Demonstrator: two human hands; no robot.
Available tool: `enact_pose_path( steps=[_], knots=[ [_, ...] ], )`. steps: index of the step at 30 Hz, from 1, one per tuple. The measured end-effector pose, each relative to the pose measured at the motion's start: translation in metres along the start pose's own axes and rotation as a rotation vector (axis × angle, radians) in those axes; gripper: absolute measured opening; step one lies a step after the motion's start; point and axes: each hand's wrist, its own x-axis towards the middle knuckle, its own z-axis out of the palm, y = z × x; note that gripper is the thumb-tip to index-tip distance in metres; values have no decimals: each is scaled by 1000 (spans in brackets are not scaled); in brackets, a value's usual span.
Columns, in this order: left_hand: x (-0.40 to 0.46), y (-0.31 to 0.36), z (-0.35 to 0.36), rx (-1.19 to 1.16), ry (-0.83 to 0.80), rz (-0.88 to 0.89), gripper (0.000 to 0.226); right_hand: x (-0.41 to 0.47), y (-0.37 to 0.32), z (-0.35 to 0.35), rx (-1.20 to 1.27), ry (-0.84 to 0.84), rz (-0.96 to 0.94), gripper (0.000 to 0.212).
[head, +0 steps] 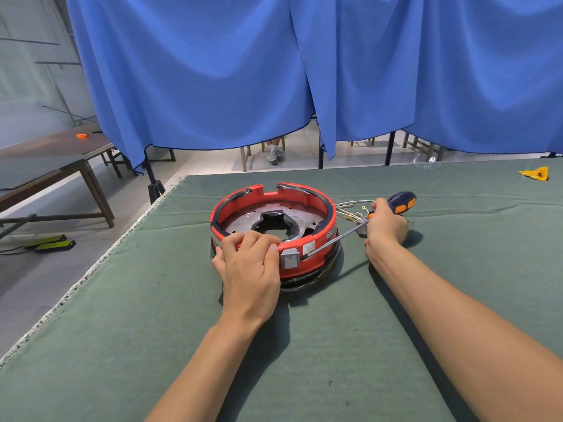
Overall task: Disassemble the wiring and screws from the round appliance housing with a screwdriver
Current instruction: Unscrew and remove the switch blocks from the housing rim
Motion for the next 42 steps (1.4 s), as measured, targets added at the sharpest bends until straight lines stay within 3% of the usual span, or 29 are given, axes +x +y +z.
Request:
enact_pose_path(
  steps=[7, 12, 19, 42],
  knots=[
    [2, -1, 0, 3, -11, 17, 31, -11, 6, 22, -190, -89, -65, 38],
    [1, -2, 1, 56, 17, 37, 31, -4, 0, -8, -3, -15, -37, 20],
    [0, -1, 1, 95, 27, 46, 33, -18, 1, -46, 226, 118, -22, 24],
    [0, 2, 4, 122, 24, 25, 35, -33, 7, -47, 274, 172, -48, 27]
  ],
)
